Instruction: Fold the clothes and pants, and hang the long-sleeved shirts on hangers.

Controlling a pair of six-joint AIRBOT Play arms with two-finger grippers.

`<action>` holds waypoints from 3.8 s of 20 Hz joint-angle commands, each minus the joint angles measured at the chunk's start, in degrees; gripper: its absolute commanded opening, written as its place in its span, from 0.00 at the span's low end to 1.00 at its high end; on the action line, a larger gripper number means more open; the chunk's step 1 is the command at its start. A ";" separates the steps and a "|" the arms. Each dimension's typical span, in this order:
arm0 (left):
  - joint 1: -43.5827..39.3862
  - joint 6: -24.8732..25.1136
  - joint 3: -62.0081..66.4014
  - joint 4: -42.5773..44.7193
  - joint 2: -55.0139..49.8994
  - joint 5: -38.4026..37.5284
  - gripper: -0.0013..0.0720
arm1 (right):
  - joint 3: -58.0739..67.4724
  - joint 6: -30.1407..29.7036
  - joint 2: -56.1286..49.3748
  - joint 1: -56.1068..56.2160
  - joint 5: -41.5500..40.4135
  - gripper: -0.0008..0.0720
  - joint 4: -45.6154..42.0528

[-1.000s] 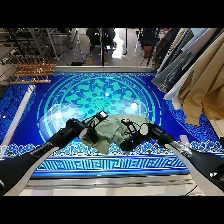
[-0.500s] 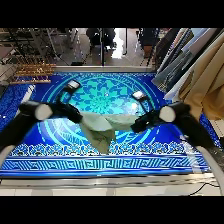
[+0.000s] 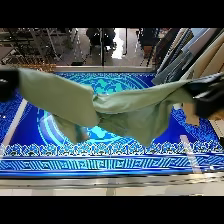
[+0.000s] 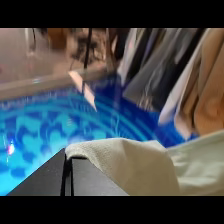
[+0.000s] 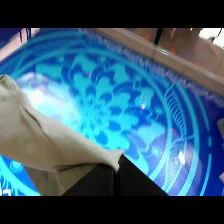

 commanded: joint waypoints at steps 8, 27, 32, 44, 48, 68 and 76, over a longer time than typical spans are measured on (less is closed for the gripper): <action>16.59 -3.23 7.13 -7.10 -14.05 -8.66 0.02 | 8.94 -2.86 -9.46 -0.33 -5.62 0.03 -9.18; 8.85 -9.99 1.18 25.42 -47.71 -29.29 0.55 | -24.28 -0.98 -34.16 -39.06 2.47 0.72 16.09; 1.73 2.56 -34.29 26.01 -27.54 -4.59 1.00 | -65.26 -13.03 -16.13 -45.51 0.50 0.81 30.80; -1.97 3.02 -39.39 27.56 -31.93 12.39 0.66 | -71.49 -22.67 -26.97 -40.19 -5.77 0.78 40.44; -1.97 2.78 -39.39 27.47 -34.29 16.76 0.37 | -71.47 -22.53 -29.83 -34.71 -14.16 0.49 43.69; 45.83 5.53 9.03 -109.31 -10.34 -6.93 0.02 | 21.31 -9.86 8.66 -34.60 -4.26 0.03 9.14; 44.76 -1.90 8.57 -56.46 -8.46 -6.80 0.02 | 14.78 -9.86 -1.77 -34.60 -5.11 0.03 18.86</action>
